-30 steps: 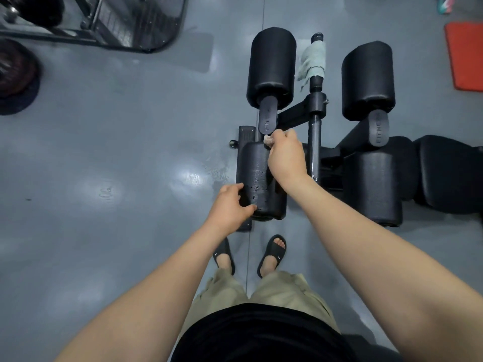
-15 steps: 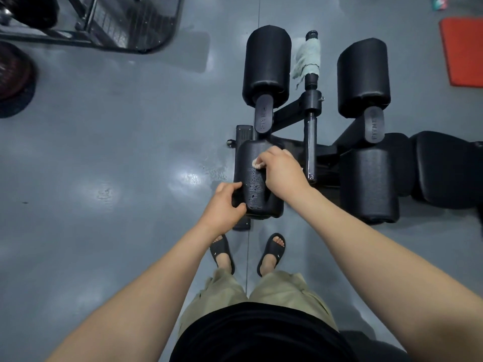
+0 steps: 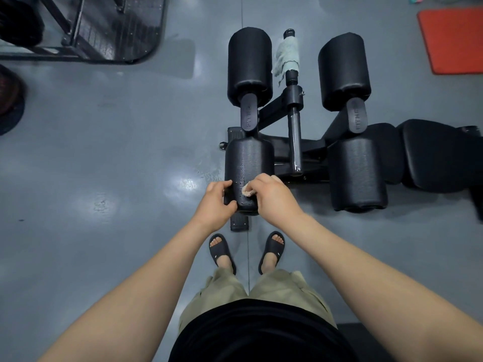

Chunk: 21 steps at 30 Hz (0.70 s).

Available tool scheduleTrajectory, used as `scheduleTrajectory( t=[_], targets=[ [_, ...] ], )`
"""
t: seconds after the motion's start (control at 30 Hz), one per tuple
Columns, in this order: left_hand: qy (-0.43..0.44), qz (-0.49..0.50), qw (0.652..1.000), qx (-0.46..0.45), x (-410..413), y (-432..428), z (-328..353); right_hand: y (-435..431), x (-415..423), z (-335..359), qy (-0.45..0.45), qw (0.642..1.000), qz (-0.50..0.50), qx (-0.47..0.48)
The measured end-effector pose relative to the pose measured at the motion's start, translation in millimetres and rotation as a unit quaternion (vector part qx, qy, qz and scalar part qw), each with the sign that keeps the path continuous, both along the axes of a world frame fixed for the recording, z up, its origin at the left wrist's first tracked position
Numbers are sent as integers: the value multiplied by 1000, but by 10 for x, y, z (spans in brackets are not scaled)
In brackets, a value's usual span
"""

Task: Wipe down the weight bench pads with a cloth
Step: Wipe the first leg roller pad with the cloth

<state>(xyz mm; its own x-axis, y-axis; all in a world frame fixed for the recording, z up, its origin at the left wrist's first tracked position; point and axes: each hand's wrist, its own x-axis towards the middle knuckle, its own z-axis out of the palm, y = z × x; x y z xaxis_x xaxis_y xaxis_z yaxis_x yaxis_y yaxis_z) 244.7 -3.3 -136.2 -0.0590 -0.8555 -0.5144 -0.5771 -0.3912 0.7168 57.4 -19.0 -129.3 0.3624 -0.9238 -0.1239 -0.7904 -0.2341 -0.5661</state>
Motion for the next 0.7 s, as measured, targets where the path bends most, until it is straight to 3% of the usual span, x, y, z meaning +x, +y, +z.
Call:
scheduleTrajectory(
  t=[0.37, 0.7],
  targets=[
    [-13, 2, 1000, 10, -17, -15, 14, 376, -23, 64, -16, 1000, -9, -19],
    [-13, 8, 1000, 5, -40, -16, 25, 703, -175, -132, 78, 995, 56, -6]
  ],
)
